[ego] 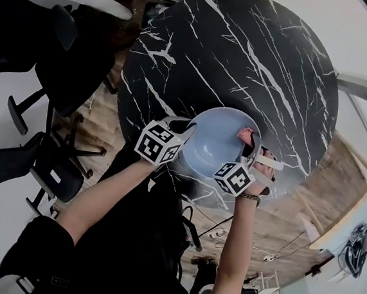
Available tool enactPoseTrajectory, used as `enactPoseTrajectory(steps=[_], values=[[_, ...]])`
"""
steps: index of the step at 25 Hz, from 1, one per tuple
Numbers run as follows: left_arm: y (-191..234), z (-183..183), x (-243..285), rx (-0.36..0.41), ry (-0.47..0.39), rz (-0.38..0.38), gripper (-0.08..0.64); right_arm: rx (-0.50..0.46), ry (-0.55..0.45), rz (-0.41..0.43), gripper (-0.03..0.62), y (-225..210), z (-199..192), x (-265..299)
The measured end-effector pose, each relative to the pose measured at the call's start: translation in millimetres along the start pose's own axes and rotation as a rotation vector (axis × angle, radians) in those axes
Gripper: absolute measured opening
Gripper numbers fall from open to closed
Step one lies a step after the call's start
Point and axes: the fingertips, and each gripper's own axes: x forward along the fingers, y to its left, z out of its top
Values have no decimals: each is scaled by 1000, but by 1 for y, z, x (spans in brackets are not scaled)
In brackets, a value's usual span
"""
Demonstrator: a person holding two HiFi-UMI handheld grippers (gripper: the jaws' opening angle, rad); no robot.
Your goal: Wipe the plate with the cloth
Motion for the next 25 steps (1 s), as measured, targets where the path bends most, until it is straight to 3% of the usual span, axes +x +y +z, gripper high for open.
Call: enactPoseTrajectory(steps=[13, 25], values=[[4, 2, 0, -78, -31, 7, 17, -166, 73, 86, 9, 39, -29, -20], [6, 2, -2, -127, -46, 11, 15, -161, 115, 237, 9, 87, -35, -43]])
